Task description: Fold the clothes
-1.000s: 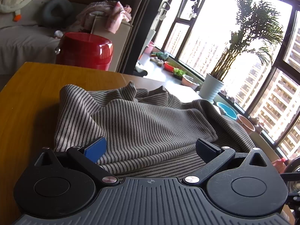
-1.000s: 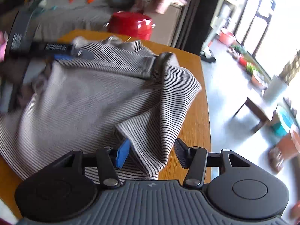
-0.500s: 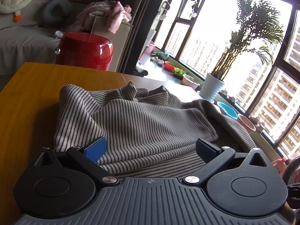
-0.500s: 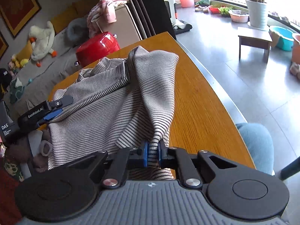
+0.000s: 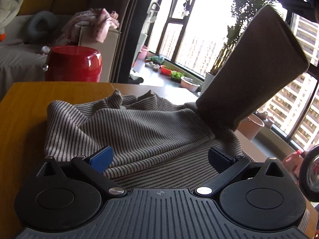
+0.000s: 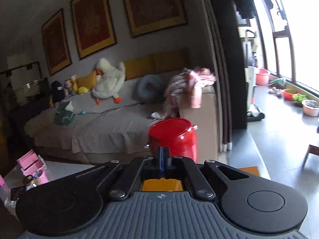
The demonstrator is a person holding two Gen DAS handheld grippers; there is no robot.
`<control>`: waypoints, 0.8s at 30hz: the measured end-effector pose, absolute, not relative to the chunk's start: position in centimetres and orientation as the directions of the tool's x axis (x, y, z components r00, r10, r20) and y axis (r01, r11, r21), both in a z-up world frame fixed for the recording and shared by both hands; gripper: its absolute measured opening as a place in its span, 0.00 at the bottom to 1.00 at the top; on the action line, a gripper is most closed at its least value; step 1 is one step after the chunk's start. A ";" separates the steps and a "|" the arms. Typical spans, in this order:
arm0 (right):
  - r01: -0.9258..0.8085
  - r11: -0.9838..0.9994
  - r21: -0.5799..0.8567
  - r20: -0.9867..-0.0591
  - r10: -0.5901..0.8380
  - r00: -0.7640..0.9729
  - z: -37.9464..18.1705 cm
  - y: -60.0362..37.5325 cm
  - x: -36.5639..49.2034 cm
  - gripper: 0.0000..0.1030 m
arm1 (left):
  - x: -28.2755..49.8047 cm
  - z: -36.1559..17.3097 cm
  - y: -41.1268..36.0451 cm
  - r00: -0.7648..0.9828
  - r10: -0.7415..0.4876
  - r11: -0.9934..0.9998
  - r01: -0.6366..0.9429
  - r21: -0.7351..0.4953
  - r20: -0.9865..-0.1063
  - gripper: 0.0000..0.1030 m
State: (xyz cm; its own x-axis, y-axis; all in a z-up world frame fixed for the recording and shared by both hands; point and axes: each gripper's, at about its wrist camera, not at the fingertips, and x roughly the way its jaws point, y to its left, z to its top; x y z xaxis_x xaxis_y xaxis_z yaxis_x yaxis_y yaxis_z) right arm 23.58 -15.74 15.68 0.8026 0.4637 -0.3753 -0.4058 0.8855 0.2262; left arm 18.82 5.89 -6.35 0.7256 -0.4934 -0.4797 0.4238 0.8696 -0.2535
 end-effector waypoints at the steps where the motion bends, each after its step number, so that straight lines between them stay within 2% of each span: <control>1: -0.442 0.868 0.225 -0.381 0.496 0.780 15.5 -14.0 24.2 0.00 | 18.6 -6.3 5.5 0.725 -0.493 0.869 0.435 -0.236 -0.480 1.00; 7: -0.517 0.856 -0.021 -0.473 0.447 0.759 12.5 -12.0 21.9 0.01 | 19.3 -6.8 6.0 0.701 -0.514 0.858 0.424 -0.292 -0.494 1.00; 10: -0.540 0.827 -0.157 -0.515 0.398 0.759 10.9 -11.4 20.4 0.14 | 19.7 -7.0 6.6 0.690 -0.522 0.853 0.404 -0.331 -0.501 1.00; 12: -0.553 0.796 -0.245 -0.538 0.363 0.761 9.9 -11.1 19.3 0.28 | 19.7 -7.0 6.5 0.691 -0.518 0.855 0.402 -0.328 -0.505 1.00; 13: -0.559 0.778 -0.288 -0.548 0.345 0.762 9.4 -10.9 18.8 0.30 | 19.7 -7.0 6.3 0.691 -0.515 0.857 0.401 -0.323 -0.507 1.00; 15: -0.572 0.738 -0.357 -0.593 0.294 0.749 7.6 -12.0 17.4 0.41 | 19.7 -7.0 6.2 0.692 -0.510 0.860 0.400 -0.317 -0.511 1.00; 20: -0.618 0.673 -0.407 -0.675 0.233 0.700 3.1 -13.7 14.2 0.44 | 19.7 -7.0 6.2 0.691 -0.509 0.861 0.397 -0.319 -0.513 1.00; 24: -0.638 0.621 -0.455 -0.655 0.251 0.713 -0.4 -12.1 13.7 0.44 | 19.3 -6.5 6.8 0.708 -0.508 0.860 0.384 -0.336 -0.491 1.00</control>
